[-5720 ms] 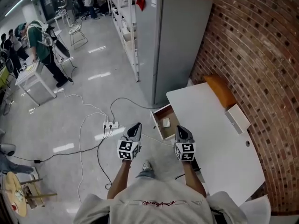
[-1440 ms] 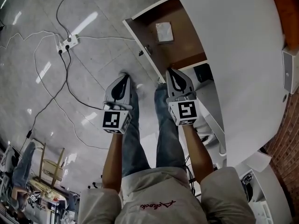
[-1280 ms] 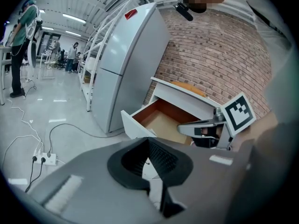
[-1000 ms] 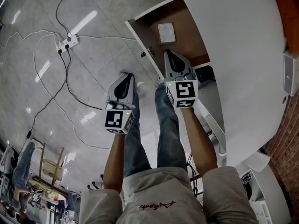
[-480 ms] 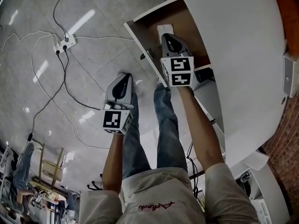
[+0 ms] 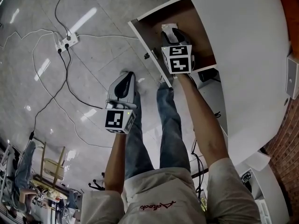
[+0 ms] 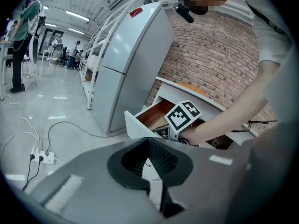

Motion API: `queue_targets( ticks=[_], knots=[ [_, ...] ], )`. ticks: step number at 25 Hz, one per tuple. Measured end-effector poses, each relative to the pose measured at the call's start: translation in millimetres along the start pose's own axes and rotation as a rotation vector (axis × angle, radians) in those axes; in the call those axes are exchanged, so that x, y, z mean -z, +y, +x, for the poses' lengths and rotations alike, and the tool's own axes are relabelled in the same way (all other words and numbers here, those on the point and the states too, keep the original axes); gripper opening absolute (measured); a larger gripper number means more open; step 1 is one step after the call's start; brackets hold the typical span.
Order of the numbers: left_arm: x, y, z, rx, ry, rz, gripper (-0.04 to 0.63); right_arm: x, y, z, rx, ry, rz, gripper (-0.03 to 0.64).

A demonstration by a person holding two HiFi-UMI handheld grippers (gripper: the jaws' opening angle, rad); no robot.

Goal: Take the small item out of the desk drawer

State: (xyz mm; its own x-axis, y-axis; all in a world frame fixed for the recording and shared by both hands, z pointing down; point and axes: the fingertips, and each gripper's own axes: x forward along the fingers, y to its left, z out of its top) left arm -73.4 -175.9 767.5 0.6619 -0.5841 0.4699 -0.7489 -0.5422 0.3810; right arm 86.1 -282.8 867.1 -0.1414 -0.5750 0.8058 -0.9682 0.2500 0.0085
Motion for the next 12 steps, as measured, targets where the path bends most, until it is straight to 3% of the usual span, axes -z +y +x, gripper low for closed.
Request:
queue_targets(
  ticks=[12],
  knots=[
    [5,4,-5,-0.005,0.001,-0.013,0.009,12,-16,31,0.070,0.082,-0.045,0.143]
  ],
)
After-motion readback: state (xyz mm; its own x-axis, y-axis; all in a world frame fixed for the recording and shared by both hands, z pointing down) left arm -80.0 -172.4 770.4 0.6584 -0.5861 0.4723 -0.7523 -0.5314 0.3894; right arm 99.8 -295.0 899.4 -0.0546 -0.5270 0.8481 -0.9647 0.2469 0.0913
